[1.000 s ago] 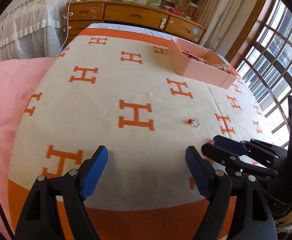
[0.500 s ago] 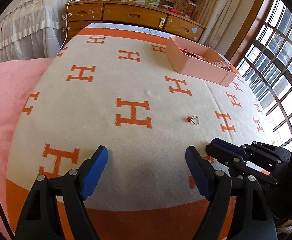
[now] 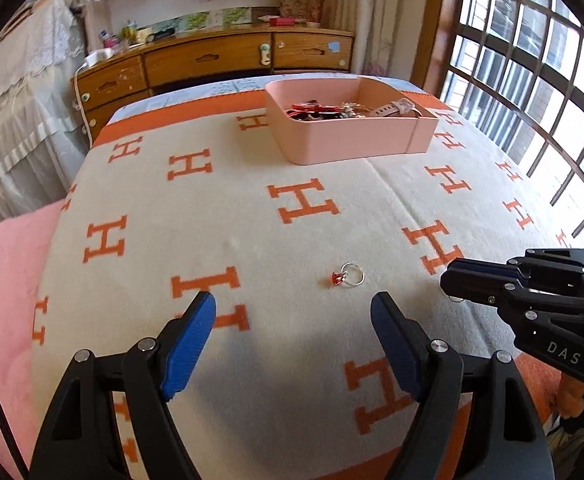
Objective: Organize jewelry
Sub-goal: 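Grasp the red-stone ring with the left tool while the right tool holds the pink ring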
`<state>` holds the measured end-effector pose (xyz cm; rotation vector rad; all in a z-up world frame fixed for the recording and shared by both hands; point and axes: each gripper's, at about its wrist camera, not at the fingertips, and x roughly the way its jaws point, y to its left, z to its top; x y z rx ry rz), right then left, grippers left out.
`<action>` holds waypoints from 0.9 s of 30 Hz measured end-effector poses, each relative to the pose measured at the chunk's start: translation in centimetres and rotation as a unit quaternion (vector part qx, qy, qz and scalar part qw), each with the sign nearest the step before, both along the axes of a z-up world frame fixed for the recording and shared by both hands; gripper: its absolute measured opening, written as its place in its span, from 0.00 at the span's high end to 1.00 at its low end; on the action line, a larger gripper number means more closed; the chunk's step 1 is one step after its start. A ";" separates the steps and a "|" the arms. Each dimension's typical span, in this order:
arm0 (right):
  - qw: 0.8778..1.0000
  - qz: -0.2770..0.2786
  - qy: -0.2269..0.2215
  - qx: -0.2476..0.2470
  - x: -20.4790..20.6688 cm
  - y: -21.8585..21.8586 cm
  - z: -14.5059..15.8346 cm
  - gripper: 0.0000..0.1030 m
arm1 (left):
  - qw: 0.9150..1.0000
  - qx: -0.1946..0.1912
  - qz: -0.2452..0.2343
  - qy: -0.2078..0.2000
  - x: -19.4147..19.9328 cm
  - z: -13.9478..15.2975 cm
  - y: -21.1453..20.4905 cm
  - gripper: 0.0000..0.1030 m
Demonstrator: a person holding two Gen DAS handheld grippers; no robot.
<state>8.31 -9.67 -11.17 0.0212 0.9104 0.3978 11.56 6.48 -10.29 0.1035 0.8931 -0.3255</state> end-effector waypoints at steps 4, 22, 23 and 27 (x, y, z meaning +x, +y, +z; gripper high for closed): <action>1.000 0.004 -0.001 0.016 0.0 -0.8 0.0 0.92 | 0.997 0.050 -0.055 -0.005 1.1 -0.5 -1.3 0.29; 0.997 0.005 0.025 0.068 0.9 -2.4 -0.6 0.92 | 0.976 0.092 -0.197 0.010 2.6 -1.0 -4.2 0.92; 0.997 0.005 0.023 0.067 0.8 -2.4 -0.5 0.92 | 0.977 0.094 -0.192 0.007 2.5 -1.0 -4.4 0.92; 0.998 0.004 0.009 0.059 0.6 -2.3 0.2 0.92 | 0.985 0.085 -0.151 0.016 2.7 -0.9 -4.2 0.94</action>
